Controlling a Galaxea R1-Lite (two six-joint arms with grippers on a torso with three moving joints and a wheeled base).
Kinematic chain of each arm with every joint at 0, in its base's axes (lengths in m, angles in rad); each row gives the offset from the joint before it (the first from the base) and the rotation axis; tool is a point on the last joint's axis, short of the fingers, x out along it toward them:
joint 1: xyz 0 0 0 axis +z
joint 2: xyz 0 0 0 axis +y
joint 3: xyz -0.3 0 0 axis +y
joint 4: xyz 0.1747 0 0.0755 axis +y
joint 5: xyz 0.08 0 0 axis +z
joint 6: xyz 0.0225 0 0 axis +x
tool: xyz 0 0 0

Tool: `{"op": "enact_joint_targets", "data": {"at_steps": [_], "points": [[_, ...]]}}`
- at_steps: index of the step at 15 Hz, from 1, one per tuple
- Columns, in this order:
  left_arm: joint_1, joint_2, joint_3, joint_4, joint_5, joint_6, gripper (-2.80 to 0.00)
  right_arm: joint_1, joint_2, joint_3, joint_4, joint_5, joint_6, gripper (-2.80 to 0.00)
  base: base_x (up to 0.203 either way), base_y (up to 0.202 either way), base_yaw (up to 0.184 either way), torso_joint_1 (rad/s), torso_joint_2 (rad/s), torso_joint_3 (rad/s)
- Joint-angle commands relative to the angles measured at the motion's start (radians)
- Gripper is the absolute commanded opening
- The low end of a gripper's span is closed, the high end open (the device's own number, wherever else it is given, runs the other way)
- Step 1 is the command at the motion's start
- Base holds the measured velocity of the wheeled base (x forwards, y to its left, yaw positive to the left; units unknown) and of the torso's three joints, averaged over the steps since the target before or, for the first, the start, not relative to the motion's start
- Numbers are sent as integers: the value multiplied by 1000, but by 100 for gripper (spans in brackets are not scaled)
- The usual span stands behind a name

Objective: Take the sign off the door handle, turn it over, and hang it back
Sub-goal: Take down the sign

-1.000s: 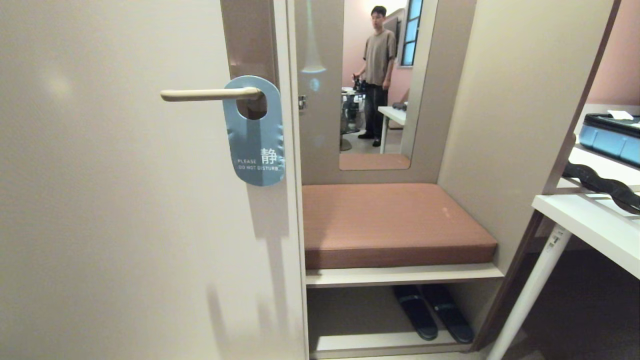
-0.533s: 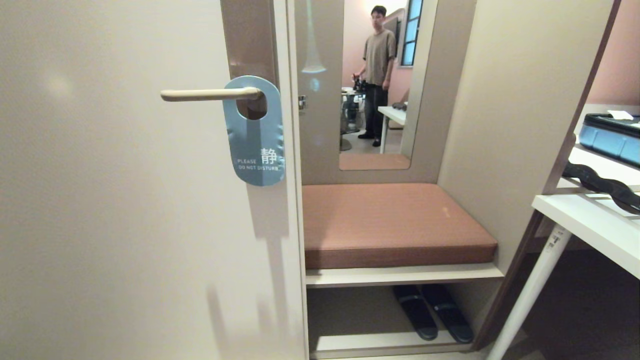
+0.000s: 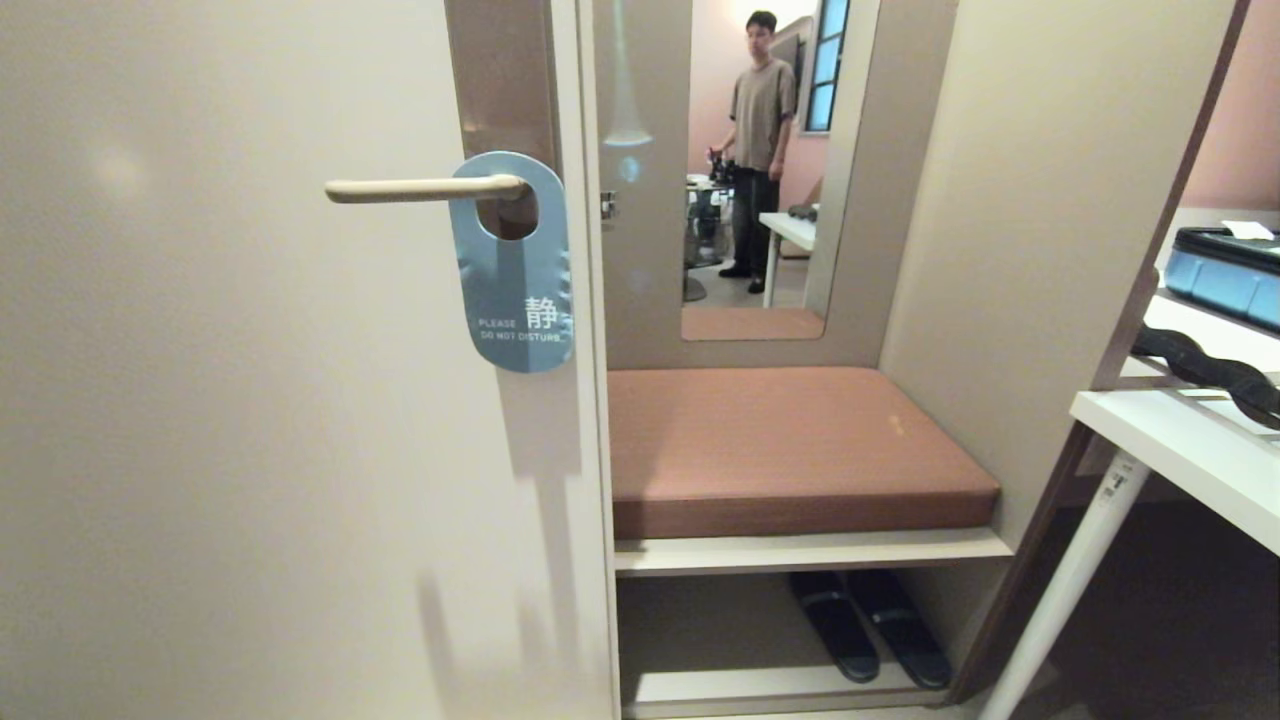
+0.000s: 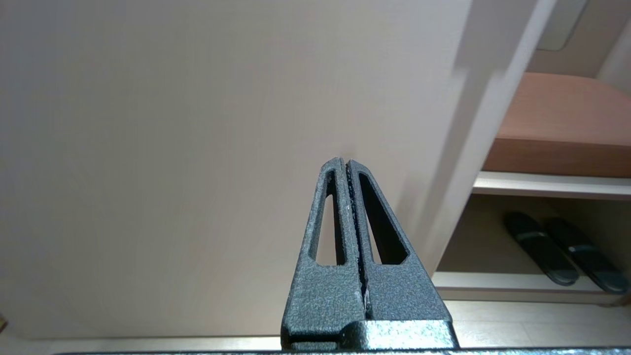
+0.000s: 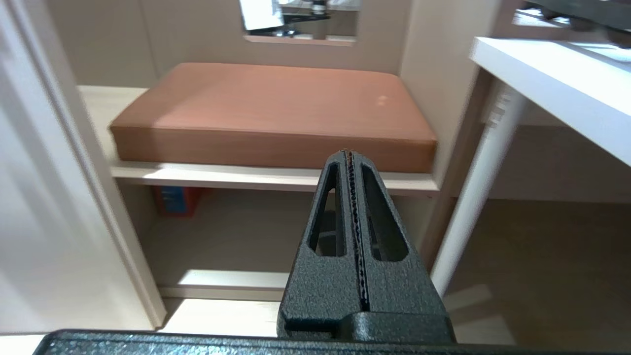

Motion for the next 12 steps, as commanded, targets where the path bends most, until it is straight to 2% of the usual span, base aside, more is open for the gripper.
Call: {"op": "enact_joint_targets", "data": {"at_steps": [1, 4, 12], "points": [[0, 1, 0, 2, 0, -1, -280, 0, 0, 1, -1, 0, -1, -280, 0, 0, 0, 0, 0, 0], [0, 1, 0, 2, 2, -1, -280, 0, 0, 1, -1, 0, -1, -280, 3, 129, -4, 3, 3, 1], [0, 1, 0, 0, 2, -1, -280, 0, 0, 1, -1, 0, -1, -280, 0, 195, 0, 2, 2, 3]]}}
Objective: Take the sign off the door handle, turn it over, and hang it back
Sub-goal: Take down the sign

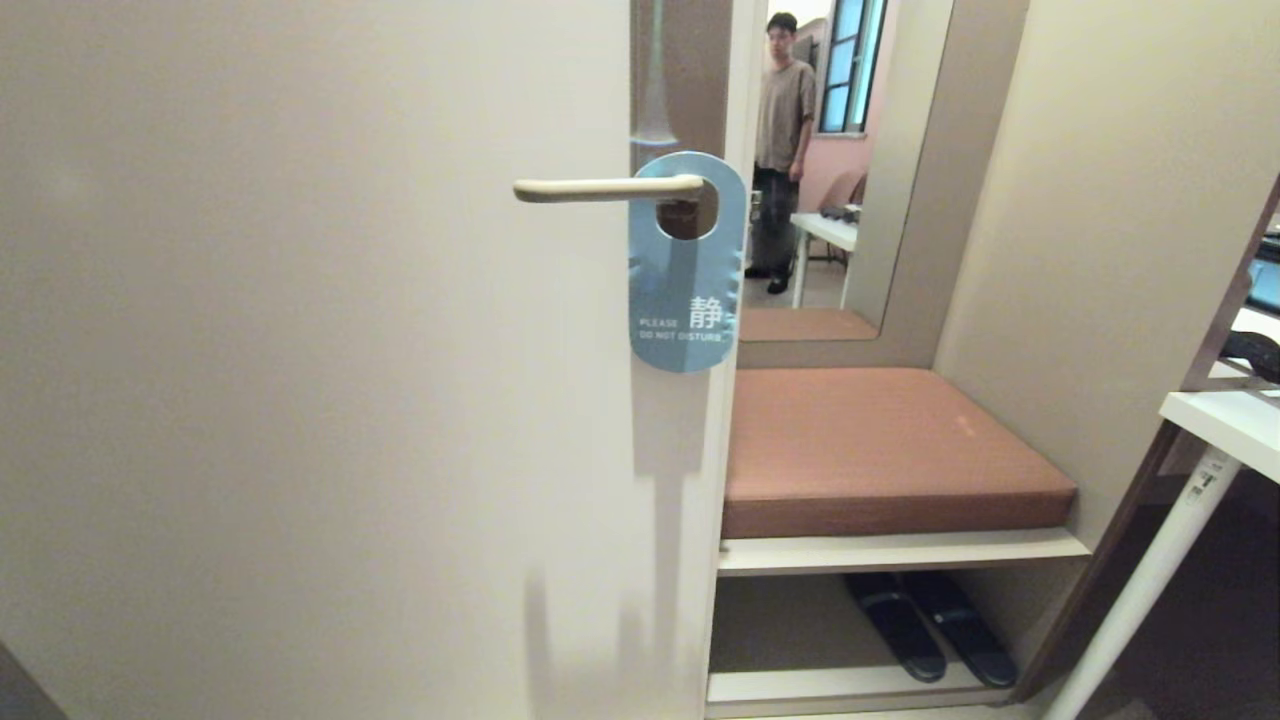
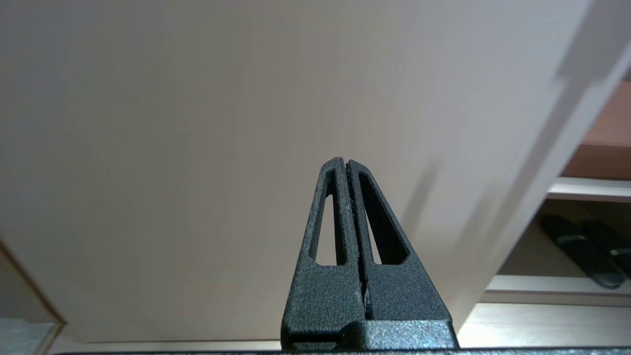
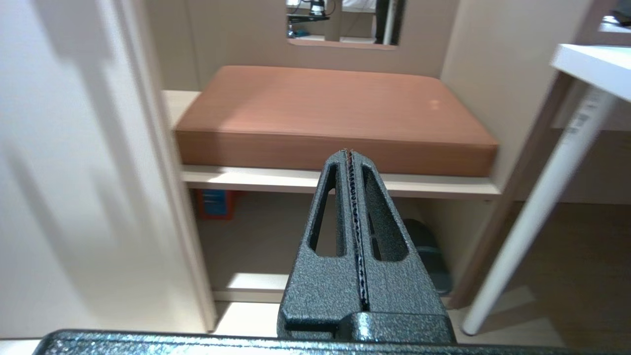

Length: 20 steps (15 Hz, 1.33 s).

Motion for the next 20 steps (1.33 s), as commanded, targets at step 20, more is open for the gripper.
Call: {"op": "enact_joint_targets", "data": {"at_steps": [20], "points": [[0, 1, 0, 0, 1, -1, -280, 0, 0, 0, 0, 0, 0, -280, 0, 32, 0, 1, 0, 0]]}}
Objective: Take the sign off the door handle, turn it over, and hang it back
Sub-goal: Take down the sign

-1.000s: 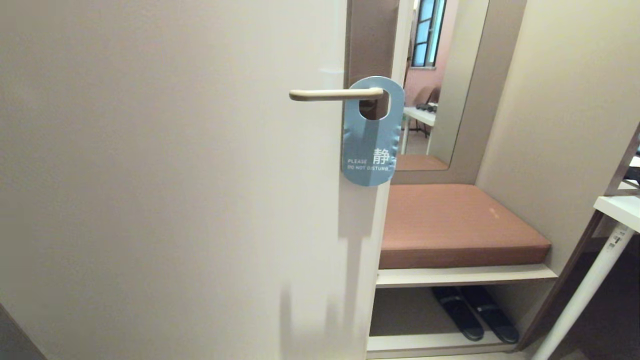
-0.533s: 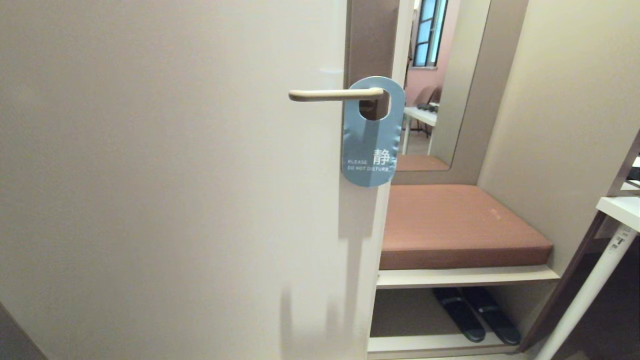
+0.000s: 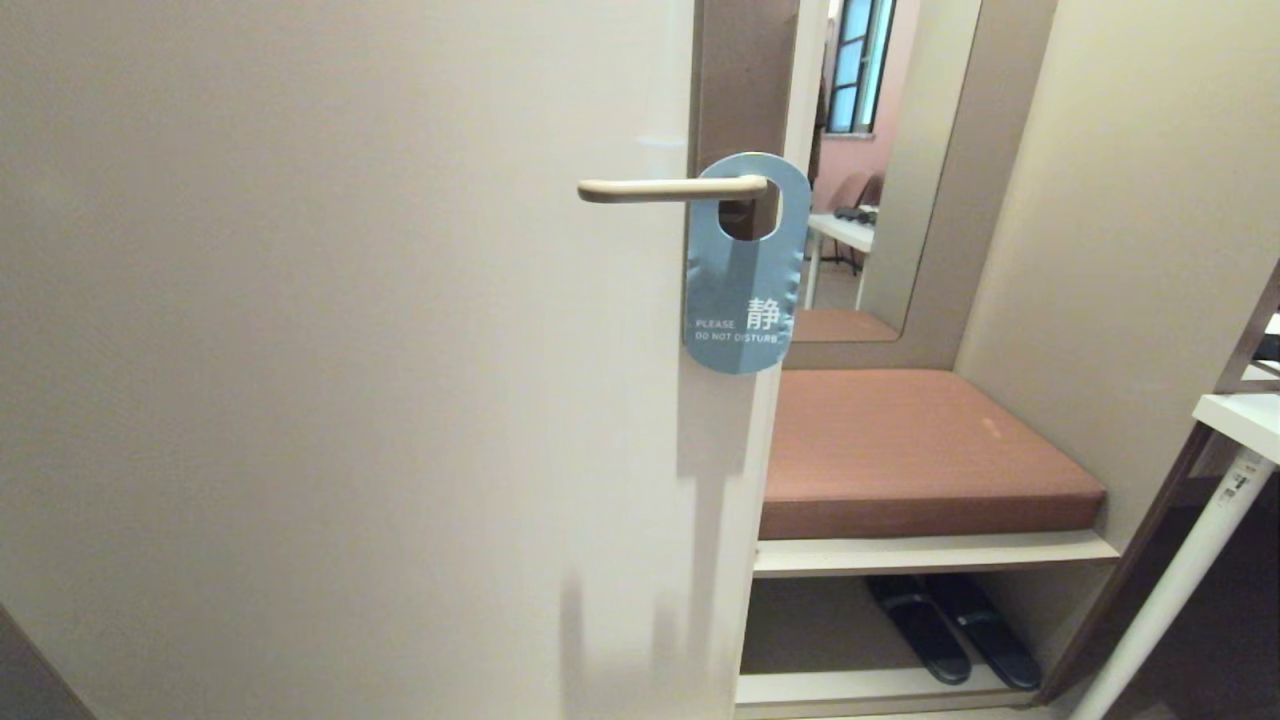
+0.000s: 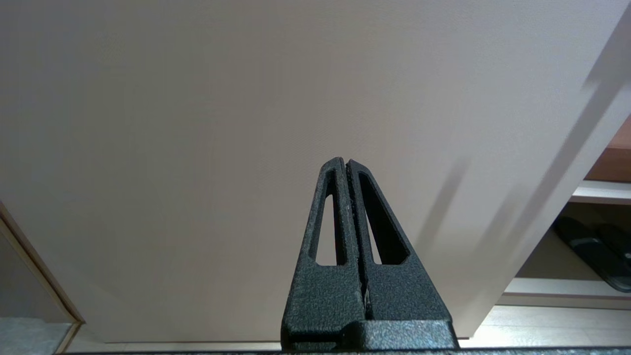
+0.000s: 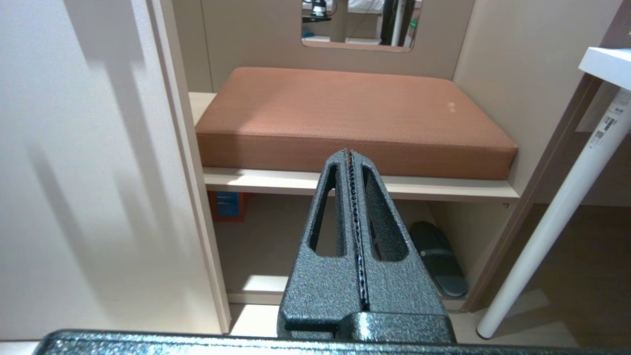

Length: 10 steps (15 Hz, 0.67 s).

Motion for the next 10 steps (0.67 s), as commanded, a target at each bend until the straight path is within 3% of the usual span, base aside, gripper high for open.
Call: {"op": "enact_joint_targets", "data": {"at_steps": [1, 10], "points": [[0, 1, 0, 1, 0, -1, -280, 0, 0, 0, 0, 0, -1, -280, 0, 0, 0, 0, 0, 0], [0, 1, 0, 0, 1, -1, -280, 0, 0, 0, 1, 8, -31, -280, 0, 0, 0, 0, 0, 0]]}}
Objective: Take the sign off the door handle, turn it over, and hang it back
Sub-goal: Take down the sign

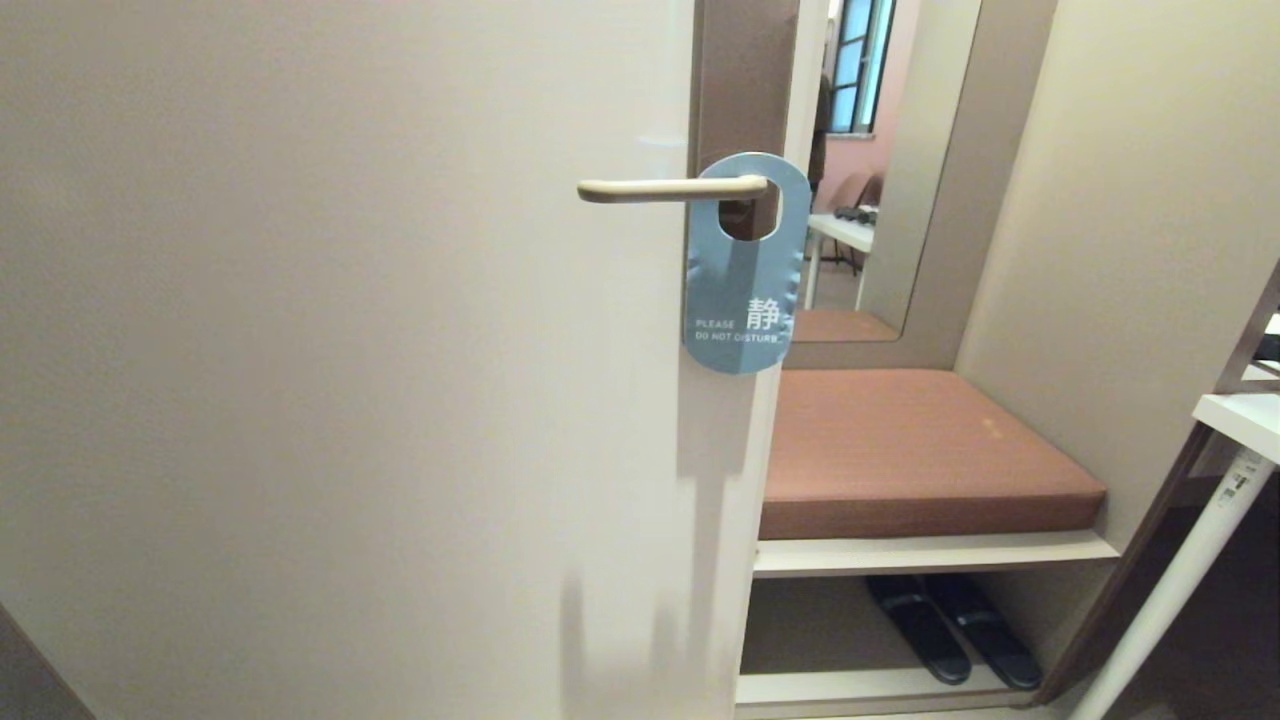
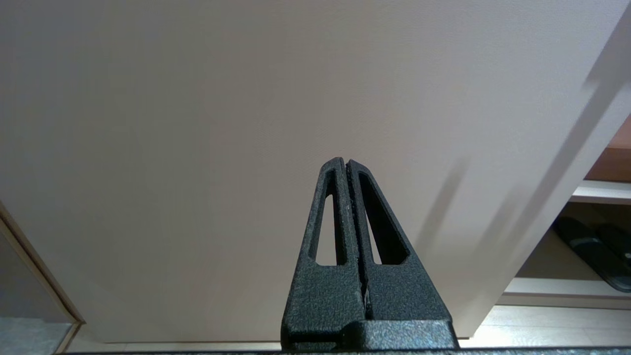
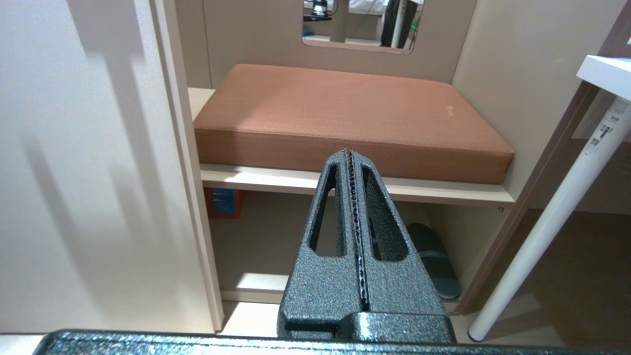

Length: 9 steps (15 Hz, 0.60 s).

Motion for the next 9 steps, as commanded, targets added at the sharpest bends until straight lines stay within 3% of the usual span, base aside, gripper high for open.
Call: {"op": "enact_joint_targets", "data": {"at_steps": [1, 9], "points": [[0, 1, 0, 1, 0, -2, -280, 0, 0, 0, 0, 1, -1, -280, 0, 0, 0, 0, 0, 0], [0, 1, 0, 2, 1, -1, -280, 0, 0, 0, 1, -5, 2, -280, 0, 0, 0, 0, 0, 0]]}}
